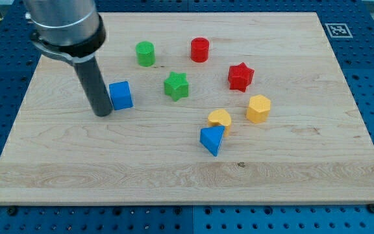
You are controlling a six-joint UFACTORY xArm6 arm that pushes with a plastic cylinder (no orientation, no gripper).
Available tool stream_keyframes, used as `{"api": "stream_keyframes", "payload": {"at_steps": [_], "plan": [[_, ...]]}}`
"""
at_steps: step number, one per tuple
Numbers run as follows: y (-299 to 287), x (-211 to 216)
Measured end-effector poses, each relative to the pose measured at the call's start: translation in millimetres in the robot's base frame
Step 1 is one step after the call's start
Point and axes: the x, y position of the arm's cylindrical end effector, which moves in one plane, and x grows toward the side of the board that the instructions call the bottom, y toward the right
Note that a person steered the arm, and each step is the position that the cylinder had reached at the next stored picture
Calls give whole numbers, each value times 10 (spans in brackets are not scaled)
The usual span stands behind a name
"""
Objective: Move the blue triangle up a bit
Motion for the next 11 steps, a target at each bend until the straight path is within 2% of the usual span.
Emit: {"api": "stream_keyframes", "payload": {"at_steps": [3, 4, 5, 8, 11], "plan": [[1904, 1055], [2525, 1001], [2628, 970], [2124, 942], [2001, 923]]}}
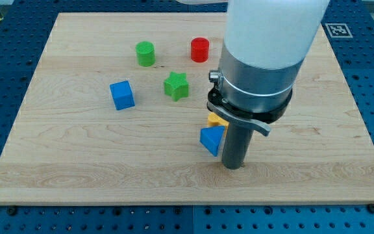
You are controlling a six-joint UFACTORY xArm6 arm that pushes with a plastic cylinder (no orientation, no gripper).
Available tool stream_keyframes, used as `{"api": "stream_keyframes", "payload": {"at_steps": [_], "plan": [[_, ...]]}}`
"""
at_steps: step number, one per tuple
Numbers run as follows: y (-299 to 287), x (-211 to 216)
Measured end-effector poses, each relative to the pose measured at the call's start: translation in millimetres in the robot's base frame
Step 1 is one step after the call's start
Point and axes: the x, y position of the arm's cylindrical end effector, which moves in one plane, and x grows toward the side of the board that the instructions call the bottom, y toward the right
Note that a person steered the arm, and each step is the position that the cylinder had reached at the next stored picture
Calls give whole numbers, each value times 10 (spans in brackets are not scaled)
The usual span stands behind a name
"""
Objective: Move the blue triangle up a bit
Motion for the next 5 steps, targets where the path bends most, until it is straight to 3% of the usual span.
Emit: {"api": "stream_keyframes", "payload": {"at_steps": [5], "plan": [[-423, -190]]}}
